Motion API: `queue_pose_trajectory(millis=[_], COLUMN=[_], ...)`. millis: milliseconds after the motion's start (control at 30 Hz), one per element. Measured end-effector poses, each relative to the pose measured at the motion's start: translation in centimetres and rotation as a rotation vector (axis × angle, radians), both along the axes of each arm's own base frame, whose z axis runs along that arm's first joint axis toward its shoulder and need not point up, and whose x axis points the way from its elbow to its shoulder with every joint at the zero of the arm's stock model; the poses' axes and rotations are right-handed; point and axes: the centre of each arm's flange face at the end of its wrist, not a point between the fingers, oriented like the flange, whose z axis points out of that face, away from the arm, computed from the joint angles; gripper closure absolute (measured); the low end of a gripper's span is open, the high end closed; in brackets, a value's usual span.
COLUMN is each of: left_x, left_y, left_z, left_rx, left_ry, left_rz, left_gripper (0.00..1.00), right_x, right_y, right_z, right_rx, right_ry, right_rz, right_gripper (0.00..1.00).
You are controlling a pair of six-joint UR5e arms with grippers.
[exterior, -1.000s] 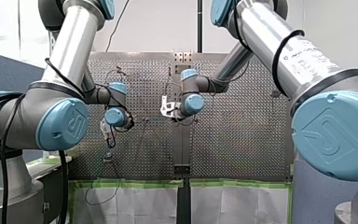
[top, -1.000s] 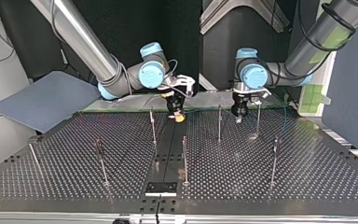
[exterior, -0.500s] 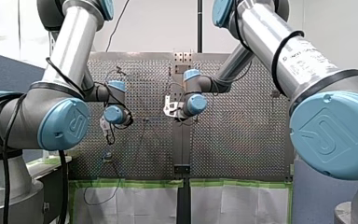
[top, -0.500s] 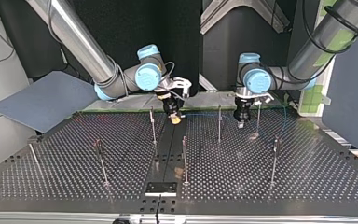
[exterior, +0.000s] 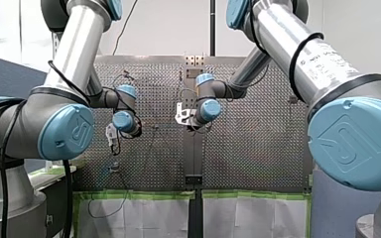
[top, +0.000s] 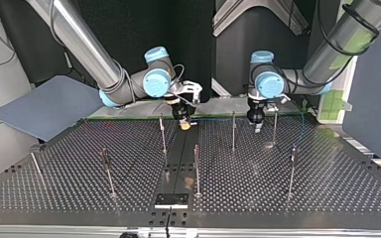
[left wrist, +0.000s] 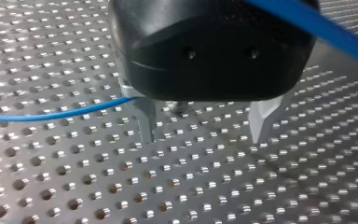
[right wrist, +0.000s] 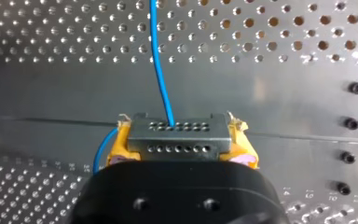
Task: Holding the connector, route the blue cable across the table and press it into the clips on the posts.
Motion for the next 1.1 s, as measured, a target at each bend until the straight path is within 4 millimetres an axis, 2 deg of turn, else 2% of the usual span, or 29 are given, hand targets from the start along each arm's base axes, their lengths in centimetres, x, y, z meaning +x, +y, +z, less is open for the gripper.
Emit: queue_pose_trajectory(millis=[167,533,933,1100], left_x=[-2.2,-6.2,-8.7,-9.8], left_y=[-0.8,-2.9,-5.1,-6.4], left_z=[0.1,1.7,5.7,5.9], left_rx=[0.01,-0.025,-0.011,-0.006], left_ry=[0.047,0.048,-0.008,-0.012], left_rz=[-0.003,-0.044,-0.097,-0.128], left_gripper=[0.01,0.01,0.01,0.01], right_x=[-0.5,-1.0,-1.1,-1.3], right_y=[-0.3,-0.8,-0.9,-1.2], right_z=[-0.1,-0.2,-0.3,-0.2], right_rx=[0.006,0.008,0.01,0.011], right_ry=[0.012,0.016,0.018,0.016], right_rz=[-0.02,-0.036,-0.038,-0.044], right_gripper=[1.0,1.0,1.0,1.0])
